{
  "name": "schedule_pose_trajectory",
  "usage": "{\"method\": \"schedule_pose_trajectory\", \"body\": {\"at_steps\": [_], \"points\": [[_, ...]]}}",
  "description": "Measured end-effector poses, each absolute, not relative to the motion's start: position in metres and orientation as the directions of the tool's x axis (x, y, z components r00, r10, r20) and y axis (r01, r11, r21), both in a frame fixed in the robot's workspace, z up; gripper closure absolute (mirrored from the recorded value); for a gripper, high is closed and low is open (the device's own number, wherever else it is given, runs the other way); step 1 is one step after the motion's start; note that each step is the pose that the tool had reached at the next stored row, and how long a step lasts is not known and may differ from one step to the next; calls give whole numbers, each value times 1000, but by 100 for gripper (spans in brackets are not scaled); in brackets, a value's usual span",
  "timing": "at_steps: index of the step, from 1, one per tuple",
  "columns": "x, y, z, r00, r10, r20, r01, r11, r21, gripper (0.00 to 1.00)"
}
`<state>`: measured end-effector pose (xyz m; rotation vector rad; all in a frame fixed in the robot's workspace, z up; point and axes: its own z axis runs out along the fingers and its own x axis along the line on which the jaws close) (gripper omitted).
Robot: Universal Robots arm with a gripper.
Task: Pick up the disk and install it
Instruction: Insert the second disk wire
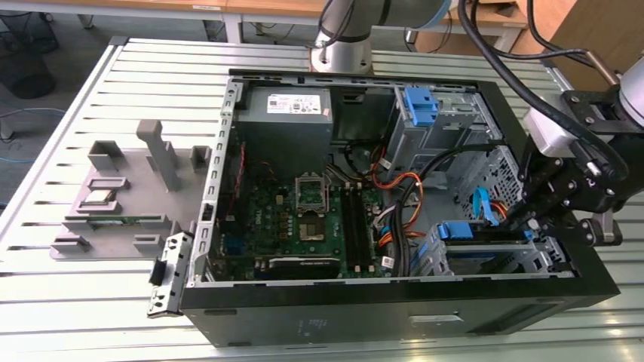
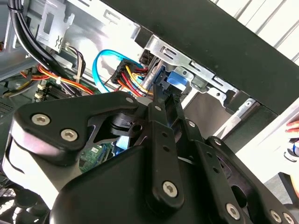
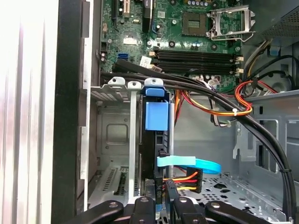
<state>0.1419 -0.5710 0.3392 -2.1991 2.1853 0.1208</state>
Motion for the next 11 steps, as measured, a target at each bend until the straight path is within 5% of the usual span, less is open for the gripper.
{"method": "schedule_pose_trajectory", "body": {"at_steps": [11], "points": [[140, -571, 338, 14, -996, -94, -1000, -15, 10, 76]]}}
